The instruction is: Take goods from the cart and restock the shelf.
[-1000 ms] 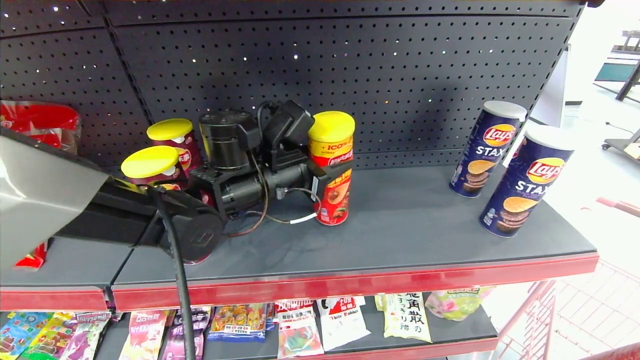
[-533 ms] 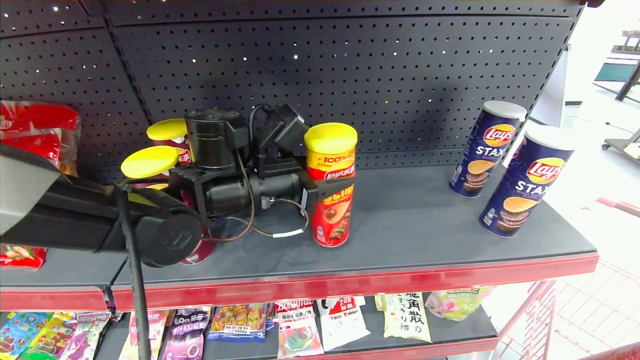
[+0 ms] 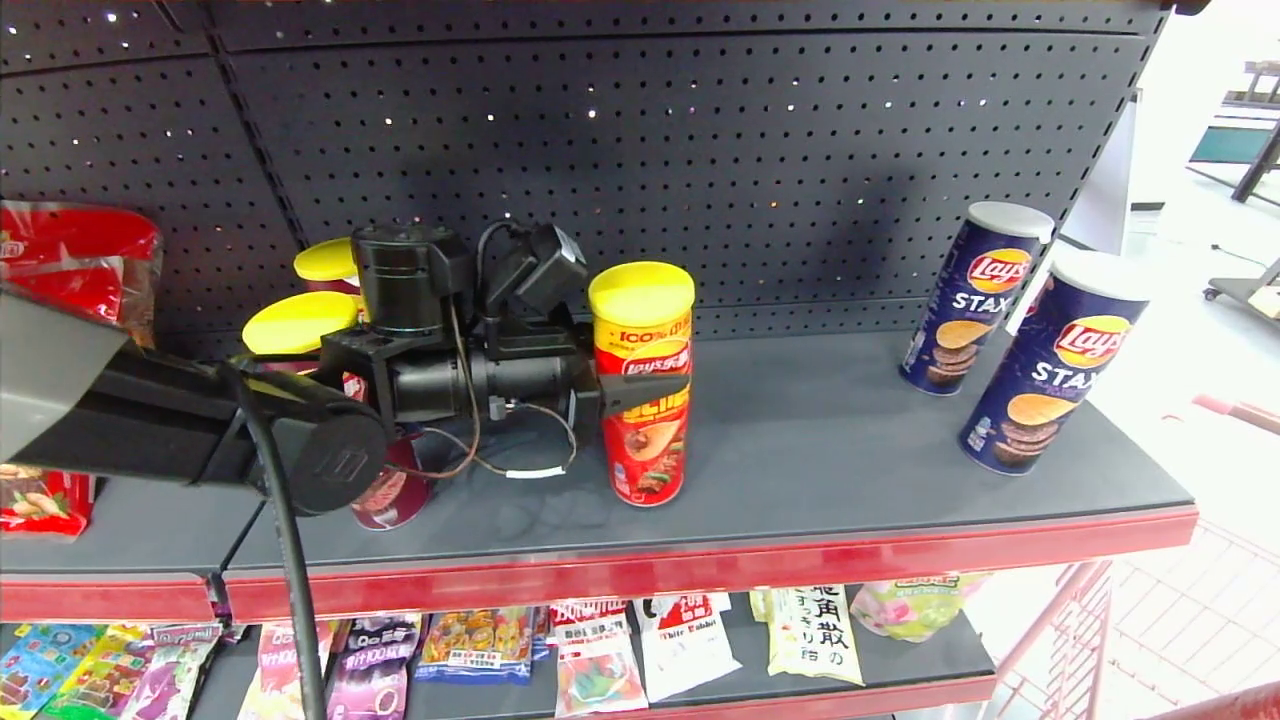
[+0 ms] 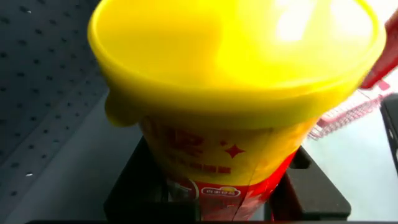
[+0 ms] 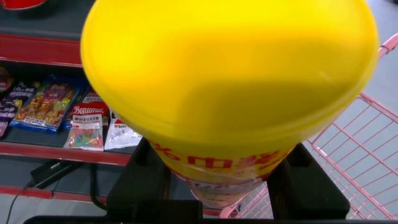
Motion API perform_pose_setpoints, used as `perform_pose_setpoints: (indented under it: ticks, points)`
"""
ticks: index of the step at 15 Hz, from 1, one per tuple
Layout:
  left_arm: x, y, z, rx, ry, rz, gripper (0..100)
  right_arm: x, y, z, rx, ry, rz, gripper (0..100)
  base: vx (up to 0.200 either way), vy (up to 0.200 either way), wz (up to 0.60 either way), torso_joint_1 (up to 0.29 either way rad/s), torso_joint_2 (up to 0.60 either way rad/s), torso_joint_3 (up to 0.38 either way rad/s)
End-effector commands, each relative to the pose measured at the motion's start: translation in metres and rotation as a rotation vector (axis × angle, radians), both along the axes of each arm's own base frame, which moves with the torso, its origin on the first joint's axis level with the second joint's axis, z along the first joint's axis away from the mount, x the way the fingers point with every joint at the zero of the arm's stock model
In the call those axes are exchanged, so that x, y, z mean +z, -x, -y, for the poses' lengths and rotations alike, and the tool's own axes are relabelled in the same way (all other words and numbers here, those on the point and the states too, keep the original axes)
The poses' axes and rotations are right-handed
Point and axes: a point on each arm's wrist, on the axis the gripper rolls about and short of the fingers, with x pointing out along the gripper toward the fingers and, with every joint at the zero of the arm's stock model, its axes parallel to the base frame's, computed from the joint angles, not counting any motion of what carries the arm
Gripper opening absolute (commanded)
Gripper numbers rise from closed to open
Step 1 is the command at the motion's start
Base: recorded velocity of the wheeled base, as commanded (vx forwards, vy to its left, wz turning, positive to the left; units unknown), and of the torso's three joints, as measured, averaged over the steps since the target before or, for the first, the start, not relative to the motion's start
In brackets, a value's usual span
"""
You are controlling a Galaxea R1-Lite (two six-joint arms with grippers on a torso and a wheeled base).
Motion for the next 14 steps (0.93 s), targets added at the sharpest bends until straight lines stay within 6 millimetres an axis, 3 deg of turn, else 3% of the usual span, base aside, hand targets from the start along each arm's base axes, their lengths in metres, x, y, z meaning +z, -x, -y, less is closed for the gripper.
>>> perform_pose_setpoints:
  ticks: [1, 14]
  points:
    - [-0.010, -0.001, 0.001, -0.008, -0.019, -0.022, 0, 0.000, -0.001, 0.000, 0.002, 0.001, -0.008, 0, 0.000, 0.000, 0.00, 0.000, 0.00, 0.000]
    - [-0.025, 0.006, -0.001, -0.052, -0.023, -0.060, 0, 0.003, -0.002, 0.000, 0.001, 0.003, -0.017, 0, 0.000, 0.000, 0.00, 0.000, 0.00, 0.000]
